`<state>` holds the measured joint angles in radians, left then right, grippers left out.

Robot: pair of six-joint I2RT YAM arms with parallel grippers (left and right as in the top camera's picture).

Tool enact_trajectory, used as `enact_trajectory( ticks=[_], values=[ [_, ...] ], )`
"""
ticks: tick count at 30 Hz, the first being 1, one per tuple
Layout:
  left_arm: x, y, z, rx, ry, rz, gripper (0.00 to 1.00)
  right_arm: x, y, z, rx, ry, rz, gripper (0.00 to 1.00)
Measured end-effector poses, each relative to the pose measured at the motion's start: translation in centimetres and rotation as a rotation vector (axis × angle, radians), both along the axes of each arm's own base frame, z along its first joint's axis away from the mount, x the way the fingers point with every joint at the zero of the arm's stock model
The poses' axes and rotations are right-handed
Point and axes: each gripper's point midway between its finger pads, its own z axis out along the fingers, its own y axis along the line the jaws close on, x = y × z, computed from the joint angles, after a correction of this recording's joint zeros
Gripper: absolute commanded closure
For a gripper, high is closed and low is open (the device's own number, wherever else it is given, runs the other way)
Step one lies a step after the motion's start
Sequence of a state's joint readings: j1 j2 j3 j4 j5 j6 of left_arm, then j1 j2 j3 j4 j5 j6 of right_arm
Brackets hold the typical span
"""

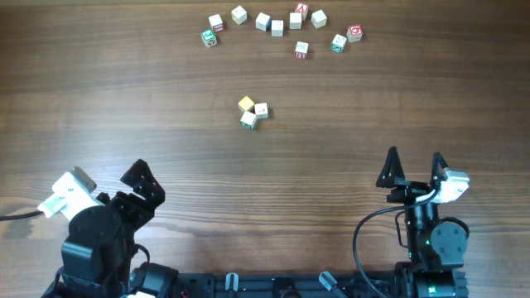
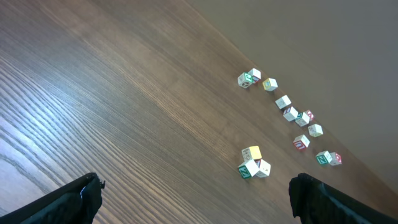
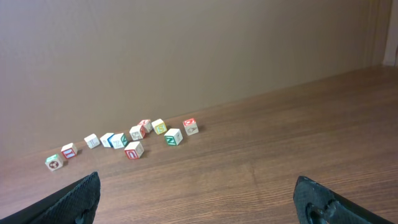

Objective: Form a circle

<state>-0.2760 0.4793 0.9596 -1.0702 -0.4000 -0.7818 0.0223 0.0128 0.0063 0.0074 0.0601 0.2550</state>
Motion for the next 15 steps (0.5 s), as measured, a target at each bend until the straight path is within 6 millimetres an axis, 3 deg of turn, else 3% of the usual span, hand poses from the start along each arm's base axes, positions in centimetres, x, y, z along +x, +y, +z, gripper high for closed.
enact_trajectory(
  ticks=[15],
  values=[
    [-0.89, 0.9, -0.64, 0.007, 0.027, 0.039, 0.0, 0.0, 0.01, 0.0, 0.0, 0.0, 0.0, 0.0]
  ],
)
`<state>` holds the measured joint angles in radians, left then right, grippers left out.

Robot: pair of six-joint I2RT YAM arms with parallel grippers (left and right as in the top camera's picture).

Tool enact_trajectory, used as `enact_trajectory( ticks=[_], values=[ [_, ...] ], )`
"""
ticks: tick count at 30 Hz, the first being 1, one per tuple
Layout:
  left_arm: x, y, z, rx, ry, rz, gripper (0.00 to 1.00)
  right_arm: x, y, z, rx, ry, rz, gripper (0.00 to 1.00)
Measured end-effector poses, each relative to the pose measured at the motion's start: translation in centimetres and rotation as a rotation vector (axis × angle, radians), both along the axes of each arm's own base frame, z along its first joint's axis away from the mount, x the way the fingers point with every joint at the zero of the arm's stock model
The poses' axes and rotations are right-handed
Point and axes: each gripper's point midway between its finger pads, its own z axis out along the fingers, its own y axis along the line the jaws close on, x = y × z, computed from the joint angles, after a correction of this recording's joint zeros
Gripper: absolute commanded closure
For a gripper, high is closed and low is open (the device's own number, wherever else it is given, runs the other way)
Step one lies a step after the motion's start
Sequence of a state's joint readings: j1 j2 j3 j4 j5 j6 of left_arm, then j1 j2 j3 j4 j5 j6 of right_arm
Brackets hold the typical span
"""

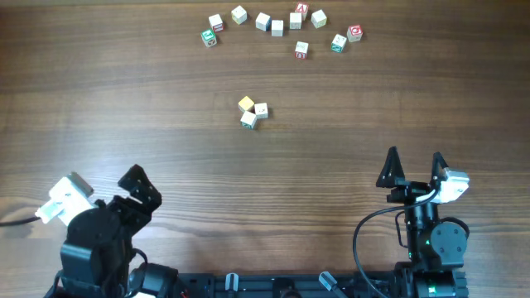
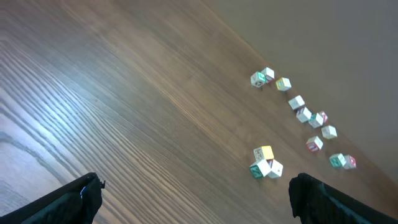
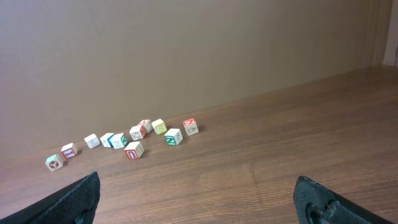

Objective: Form a circle

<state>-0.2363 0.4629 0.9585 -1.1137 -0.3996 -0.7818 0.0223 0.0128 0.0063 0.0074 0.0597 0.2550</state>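
Note:
Several small lettered wooden cubes lie in a loose arc (image 1: 278,25) along the table's far edge, from a green-marked cube (image 1: 208,37) on the left to a red-marked one (image 1: 354,33) on the right. A cluster of three cubes (image 1: 252,111) sits nearer the middle, also seen as a cluster (image 2: 264,163) in the left wrist view. My left gripper (image 1: 116,186) is open at the near left, its fingertips (image 2: 81,193) far apart. My right gripper (image 1: 413,165) is open at the near right, holding nothing; the arc of cubes (image 3: 124,142) shows far ahead of it.
The brown wooden table (image 1: 373,108) stretches between the grippers and the cubes. A plain wall (image 3: 186,50) stands behind the far edge. Both arm bases sit at the near edge.
My left gripper has shifted slightly back and down toward the near left corner, so the cubes sit a little further right in its view. The right arm and cubes are unmoved.

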Motion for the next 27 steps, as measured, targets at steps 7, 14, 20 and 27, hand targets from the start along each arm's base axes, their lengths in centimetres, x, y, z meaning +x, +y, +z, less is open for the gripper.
enact_trajectory(
  ticks=[7, 14, 20, 27],
  values=[
    [-0.9, 1.6, -1.1, -0.039, -0.183, 0.09, 0.0, 0.0, 0.0, 0.0, 0.0, 0.0, 0.0, 0.0],
    [2.0, 1.0, -4.2, -0.071, -0.381, 0.058, 0.0, 0.0, 0.0, 0.0, 0.0, 0.0, 0.0, 0.0],
    [5.6, -1.1, -6.6, -0.029, -0.473, -0.085, 0.0, 0.0, 0.0, 0.0, 0.0, 0.0, 0.0, 0.0],
    [6.9, -1.4, -10.1, 0.054, -0.449, -0.133, 0.0, 0.0, 0.0, 0.0, 0.0, 0.0, 0.0, 0.0]
  ],
)
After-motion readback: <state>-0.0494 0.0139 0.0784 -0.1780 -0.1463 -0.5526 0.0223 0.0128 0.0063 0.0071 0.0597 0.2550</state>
